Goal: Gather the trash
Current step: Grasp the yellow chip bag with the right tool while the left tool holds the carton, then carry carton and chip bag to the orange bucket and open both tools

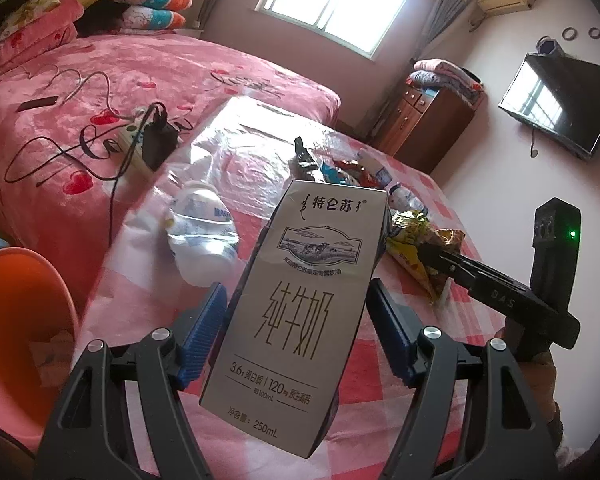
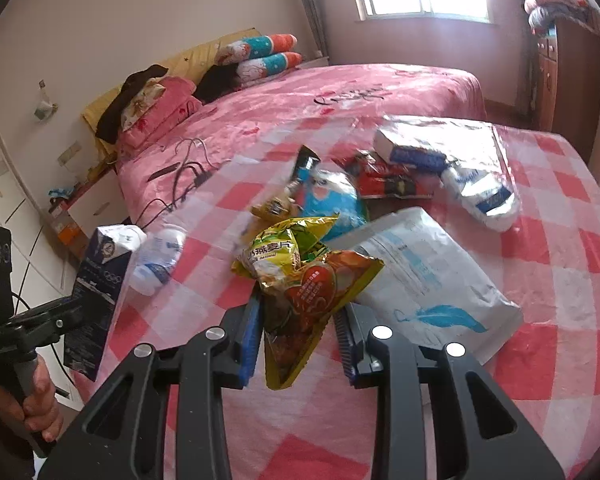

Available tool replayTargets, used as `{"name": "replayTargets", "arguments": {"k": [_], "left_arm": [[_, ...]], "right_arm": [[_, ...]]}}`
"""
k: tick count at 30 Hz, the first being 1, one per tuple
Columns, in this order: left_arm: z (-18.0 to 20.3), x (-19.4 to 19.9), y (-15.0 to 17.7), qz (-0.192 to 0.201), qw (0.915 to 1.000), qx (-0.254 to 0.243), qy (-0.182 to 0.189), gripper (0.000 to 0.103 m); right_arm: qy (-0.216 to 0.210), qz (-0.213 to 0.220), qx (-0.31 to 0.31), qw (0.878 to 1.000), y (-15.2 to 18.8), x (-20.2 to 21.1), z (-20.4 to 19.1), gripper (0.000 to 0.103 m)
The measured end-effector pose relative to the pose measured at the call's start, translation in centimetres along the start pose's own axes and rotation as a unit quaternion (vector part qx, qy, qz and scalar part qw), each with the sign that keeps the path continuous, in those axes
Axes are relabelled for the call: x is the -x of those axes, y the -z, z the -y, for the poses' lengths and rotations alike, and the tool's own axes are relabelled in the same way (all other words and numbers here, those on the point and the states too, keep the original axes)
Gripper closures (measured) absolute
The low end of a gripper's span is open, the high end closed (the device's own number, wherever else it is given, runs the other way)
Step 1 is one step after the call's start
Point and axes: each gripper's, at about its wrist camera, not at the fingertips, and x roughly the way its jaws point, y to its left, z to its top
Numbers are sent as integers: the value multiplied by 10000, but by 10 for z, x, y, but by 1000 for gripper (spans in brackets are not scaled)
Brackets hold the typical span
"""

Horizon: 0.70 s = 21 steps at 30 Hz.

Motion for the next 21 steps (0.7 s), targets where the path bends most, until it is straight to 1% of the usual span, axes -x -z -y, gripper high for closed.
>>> {"name": "replayTargets", "arguments": {"k": [5,6,11,17,21], "left_arm": [[-12,19,-1,188,9998,88,-24,31],[-16,24,-2,242,9996,114,-43,31],[-40,49,-3,483,9981,282,-239,31],[-82,83,2,766,9925,616,-726,31],[-120,101,10,887,9846,1029,-1098,31]], "right_arm": [[-266,-44,96,9996,-7,3,-27,69],[-391,-64,133,9991,-9,3,-37,69],[-763,-121,372,9963,-17,-2,-77,69],[-1178,-280,939,9882,-24,-17,-143,69],[-1451,-430,1379,9788,-22,-32,-192,69]]}}
